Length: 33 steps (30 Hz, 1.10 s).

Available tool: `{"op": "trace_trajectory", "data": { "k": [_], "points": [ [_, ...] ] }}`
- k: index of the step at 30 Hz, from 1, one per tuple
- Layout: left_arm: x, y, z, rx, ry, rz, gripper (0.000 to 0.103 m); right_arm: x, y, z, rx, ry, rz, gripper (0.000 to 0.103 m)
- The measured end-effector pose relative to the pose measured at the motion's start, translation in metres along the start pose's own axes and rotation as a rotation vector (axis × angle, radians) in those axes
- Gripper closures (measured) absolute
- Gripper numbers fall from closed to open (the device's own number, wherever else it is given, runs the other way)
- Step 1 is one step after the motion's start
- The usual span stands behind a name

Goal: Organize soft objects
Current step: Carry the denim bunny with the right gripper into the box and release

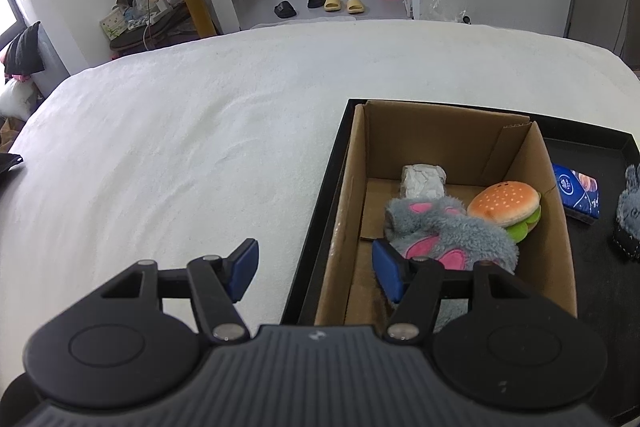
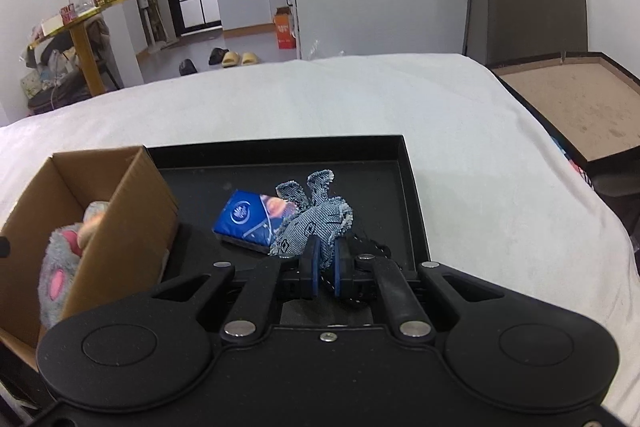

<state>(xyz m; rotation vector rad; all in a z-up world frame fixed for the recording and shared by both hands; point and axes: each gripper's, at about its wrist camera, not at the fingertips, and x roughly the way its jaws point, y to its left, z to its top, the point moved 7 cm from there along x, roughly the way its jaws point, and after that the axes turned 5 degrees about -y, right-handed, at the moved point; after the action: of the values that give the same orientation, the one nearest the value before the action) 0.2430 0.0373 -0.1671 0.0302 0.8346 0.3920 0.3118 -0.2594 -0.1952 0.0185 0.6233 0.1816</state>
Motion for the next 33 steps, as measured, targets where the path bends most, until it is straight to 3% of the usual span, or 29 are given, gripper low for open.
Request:
{"op": "trace_trajectory", "data": {
  "k": [16, 25, 30, 33],
  "points": [
    [0.001, 0.01, -0.012, -0.03, 0.008, -0.095, 0.042, -0.025, 0.064, 0.046, -0.103, -0.068, 0.128, 0.096],
    [0.0, 0.015, -0.02, -0.059, 0.013, -0.15, 0.043, -0.037, 0.12, 0.053, -0.178, -0.025, 0.23, 0.096],
    [0.001, 0.017, -0.021, -0.074, 0.005, -0.182, 0.046, -0.041, 0.138, 0.053, -0.204, -0.007, 0.235, 0.096],
    [0.007, 0.018, -0.025, -0.087, 0.025, -0.2, 0.057, -0.042, 0.147, 0.052, -0.215, 0.005, 0.235, 0.096]
  ]
}}
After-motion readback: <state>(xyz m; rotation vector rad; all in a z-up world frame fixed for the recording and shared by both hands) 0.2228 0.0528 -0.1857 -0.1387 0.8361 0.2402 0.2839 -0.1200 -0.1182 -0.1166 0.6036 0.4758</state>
